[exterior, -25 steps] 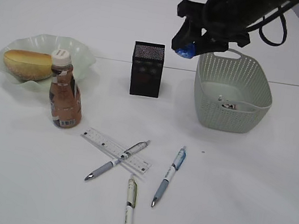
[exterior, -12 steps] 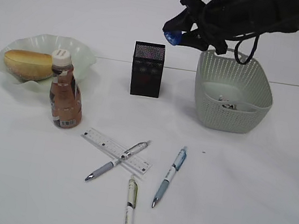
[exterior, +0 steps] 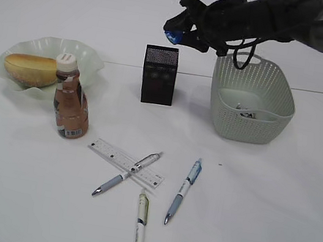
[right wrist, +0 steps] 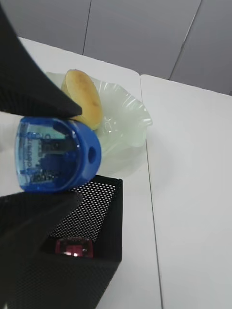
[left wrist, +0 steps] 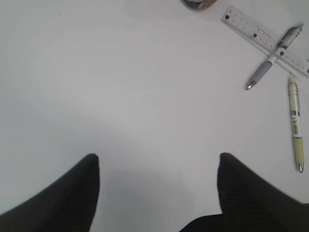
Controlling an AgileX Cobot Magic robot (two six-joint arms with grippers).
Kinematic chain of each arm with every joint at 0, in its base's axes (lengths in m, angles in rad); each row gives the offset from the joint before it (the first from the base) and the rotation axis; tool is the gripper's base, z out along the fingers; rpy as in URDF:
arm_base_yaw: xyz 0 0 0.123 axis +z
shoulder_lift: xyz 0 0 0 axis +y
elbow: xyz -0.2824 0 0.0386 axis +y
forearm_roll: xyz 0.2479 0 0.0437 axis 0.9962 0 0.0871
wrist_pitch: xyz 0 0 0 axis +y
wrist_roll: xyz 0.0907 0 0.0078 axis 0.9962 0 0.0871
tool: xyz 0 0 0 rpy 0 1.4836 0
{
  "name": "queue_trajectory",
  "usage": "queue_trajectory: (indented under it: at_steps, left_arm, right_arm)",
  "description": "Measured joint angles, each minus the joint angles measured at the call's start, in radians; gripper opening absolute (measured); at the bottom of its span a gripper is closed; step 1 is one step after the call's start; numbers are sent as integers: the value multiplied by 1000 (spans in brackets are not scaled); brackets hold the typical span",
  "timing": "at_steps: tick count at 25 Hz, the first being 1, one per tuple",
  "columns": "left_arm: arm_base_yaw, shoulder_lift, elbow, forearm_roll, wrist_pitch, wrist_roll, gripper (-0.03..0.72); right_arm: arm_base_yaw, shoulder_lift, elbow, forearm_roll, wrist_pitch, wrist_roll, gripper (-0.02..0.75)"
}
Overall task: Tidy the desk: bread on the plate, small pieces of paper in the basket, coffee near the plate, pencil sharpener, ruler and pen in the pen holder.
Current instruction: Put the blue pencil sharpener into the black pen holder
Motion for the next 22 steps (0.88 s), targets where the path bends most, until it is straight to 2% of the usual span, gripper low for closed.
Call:
queue_trajectory:
  at_steps: [6, 22]
  left_arm:
    - [0, 0, 0, 0, -1, 0, 557]
    - [0, 0, 0, 0, -1, 0, 556]
  right_arm:
    - [14, 14, 0, 0, -61, -20, 321]
    - [21, 84, -5, 19, -80, -23, 344]
